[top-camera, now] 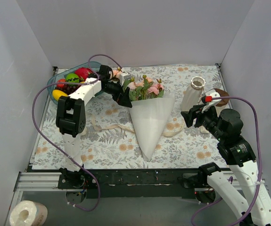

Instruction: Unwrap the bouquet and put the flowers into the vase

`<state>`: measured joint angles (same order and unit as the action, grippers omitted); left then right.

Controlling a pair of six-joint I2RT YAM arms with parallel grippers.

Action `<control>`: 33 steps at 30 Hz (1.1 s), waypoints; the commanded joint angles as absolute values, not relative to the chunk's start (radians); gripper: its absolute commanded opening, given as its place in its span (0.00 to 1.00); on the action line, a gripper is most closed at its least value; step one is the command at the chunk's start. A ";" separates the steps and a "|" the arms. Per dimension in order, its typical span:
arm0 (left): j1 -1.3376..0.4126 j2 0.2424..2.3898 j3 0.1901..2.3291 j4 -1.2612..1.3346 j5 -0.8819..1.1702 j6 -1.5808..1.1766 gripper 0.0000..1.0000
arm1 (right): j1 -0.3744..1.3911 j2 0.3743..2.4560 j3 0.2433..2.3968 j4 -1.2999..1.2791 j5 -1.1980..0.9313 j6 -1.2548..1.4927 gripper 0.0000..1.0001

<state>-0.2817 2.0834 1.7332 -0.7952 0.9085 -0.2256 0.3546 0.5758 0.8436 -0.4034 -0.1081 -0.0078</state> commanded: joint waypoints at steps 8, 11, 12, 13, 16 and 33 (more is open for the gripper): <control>-0.298 2.111 1.753 -0.744 0.968 -0.184 0.98 | 0.353 0.572 0.851 -0.377 -0.127 -0.015 0.68; -0.298 2.120 1.755 -0.732 0.973 -0.195 0.98 | 0.353 0.571 0.848 -0.379 -0.129 -0.015 0.68; -0.299 2.123 1.755 -0.733 0.976 -0.195 0.98 | 0.353 0.571 0.847 -0.379 -0.129 -0.014 0.68; -0.299 2.131 1.755 -0.735 0.977 -0.190 0.98 | 0.353 0.571 0.848 -0.377 -0.129 -0.014 0.68; -0.302 2.137 1.752 -0.745 0.985 -0.176 0.97 | 0.353 0.577 0.848 -0.376 -0.129 -0.014 0.68; -0.334 2.184 1.816 -0.818 0.977 -0.118 0.56 | 0.353 0.592 0.848 -0.374 -0.152 -0.008 0.64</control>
